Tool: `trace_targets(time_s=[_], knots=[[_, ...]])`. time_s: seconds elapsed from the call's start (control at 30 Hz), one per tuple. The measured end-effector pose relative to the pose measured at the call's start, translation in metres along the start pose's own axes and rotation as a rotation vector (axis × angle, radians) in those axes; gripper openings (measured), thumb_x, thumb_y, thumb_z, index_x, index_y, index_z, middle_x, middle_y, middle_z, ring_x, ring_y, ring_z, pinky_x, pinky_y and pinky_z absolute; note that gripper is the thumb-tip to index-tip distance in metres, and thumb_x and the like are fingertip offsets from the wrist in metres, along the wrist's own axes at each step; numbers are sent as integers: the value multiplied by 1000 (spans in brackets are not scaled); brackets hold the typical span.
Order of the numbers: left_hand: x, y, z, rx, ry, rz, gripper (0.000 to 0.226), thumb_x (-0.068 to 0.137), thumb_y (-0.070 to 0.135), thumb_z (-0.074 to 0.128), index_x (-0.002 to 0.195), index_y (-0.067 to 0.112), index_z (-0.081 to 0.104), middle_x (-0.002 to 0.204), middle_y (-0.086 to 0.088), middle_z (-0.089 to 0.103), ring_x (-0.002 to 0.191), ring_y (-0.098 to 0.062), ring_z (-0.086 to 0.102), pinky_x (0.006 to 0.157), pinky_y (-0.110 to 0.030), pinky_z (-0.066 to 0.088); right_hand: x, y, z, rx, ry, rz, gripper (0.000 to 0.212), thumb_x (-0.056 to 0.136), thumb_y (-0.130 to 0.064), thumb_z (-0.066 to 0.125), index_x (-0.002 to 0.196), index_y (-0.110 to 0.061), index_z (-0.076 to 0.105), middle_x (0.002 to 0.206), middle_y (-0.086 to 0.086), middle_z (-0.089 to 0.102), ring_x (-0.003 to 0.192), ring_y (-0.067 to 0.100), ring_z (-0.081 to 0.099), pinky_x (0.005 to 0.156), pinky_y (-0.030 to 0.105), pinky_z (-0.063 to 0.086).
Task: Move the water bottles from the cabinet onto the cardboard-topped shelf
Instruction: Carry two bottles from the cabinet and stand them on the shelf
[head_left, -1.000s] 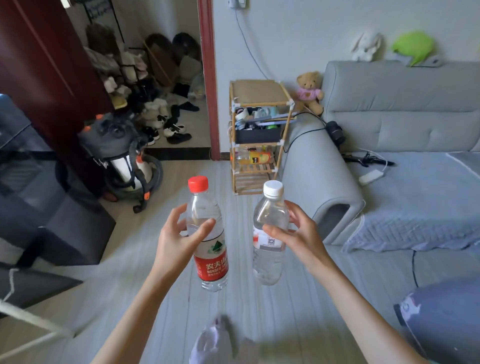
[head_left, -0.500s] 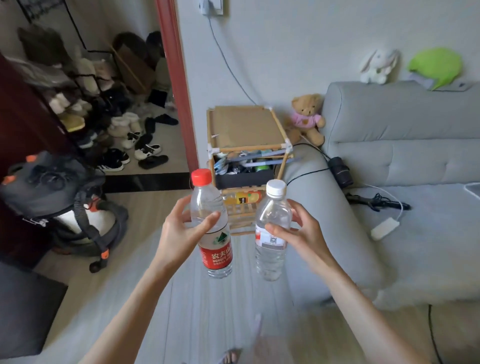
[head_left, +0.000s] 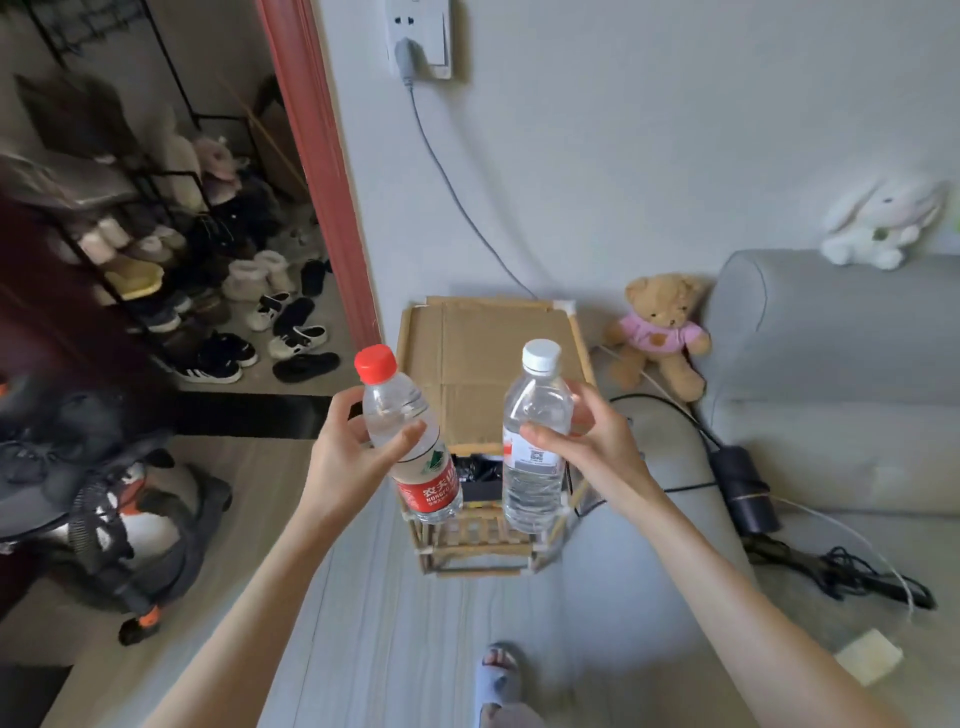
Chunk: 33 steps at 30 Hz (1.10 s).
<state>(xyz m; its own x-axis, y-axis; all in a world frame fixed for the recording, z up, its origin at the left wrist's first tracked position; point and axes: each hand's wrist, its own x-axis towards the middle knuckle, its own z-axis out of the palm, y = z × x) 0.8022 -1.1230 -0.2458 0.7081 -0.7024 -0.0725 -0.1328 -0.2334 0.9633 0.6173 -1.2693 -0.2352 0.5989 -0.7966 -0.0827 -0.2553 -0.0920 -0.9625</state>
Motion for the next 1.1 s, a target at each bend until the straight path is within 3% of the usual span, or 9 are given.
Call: trace_targets(time_s=[0.2, 0.33, 0.37, 0.5, 0.6, 0.8, 0.93, 1.0, 1.1], knots=[[106, 8, 21, 66, 21, 2, 56, 72, 26, 75, 118, 20, 44, 101, -1, 67, 94, -16, 64, 80, -37, 52, 114, -8, -7, -51, -77, -2, 52, 70, -20, 78, 112, -25, 48, 96, -23, 55, 78, -28, 48, 64, -5, 36], [183, 6, 28, 106, 25, 7, 59, 72, 27, 76, 120, 21, 43, 102, -2, 67, 95, -16, 63, 82, -37, 52, 183, -7, 3, -65, -67, 26, 53, 68, -23, 80, 111, -31, 48, 97, -26, 53, 99, -7, 51, 80, 6, 40], [202, 5, 29, 115, 24, 7, 61, 71, 29, 77, 120, 22, 42, 104, -2, 66, 95, -16, 63, 83, -37, 52, 198, -7, 7, -63, -59, 29, 54, 69, -21, 80, 113, -28, 50, 97, -26, 53, 98, -5, 51, 78, 4, 39], [269, 4, 38, 152, -6, 9, 61, 71, 25, 77, 119, 21, 40, 101, 4, 62, 96, -19, 59, 84, -36, 49, 252, -10, 22, -15, -64, 54, 58, 73, -9, 75, 123, -16, 46, 100, -11, 55, 83, -14, 48, 62, -6, 34], [307, 5, 45, 164, -39, 10, 61, 72, 22, 76, 120, 18, 38, 93, 7, 58, 93, -19, 58, 85, -36, 48, 286, -11, 33, 8, -100, 64, 50, 75, -6, 73, 116, -19, 47, 95, -15, 56, 75, -17, 53, 58, -4, 35], [349, -4, 60, 129, -104, -38, 60, 71, 26, 76, 117, 24, 37, 96, 10, 59, 97, -16, 56, 81, -29, 42, 339, 5, 49, -7, -131, 84, 50, 71, -12, 77, 100, -42, 49, 106, -17, 57, 103, -2, 54, 85, 9, 43], [364, -4, 66, 114, -83, -30, 57, 70, 29, 76, 110, 30, 36, 92, 12, 61, 99, -18, 58, 90, -41, 46, 362, 6, 45, -14, -148, 97, 56, 72, -11, 76, 111, -37, 46, 101, -28, 54, 99, -11, 50, 73, -4, 37], [367, -4, 69, 106, -74, -24, 56, 70, 28, 76, 108, 31, 36, 87, 18, 60, 96, -17, 58, 89, -40, 46, 370, 8, 41, -15, -162, 99, 59, 71, -11, 76, 111, -38, 43, 101, -28, 53, 99, -11, 49, 77, 1, 38], [367, -4, 71, 106, -99, -26, 57, 72, 24, 76, 110, 31, 34, 91, 18, 58, 96, -14, 55, 78, -26, 43, 376, 15, 37, -38, -189, 102, 66, 70, -13, 78, 116, -42, 41, 115, -18, 56, 114, 0, 49, 93, 18, 37]])
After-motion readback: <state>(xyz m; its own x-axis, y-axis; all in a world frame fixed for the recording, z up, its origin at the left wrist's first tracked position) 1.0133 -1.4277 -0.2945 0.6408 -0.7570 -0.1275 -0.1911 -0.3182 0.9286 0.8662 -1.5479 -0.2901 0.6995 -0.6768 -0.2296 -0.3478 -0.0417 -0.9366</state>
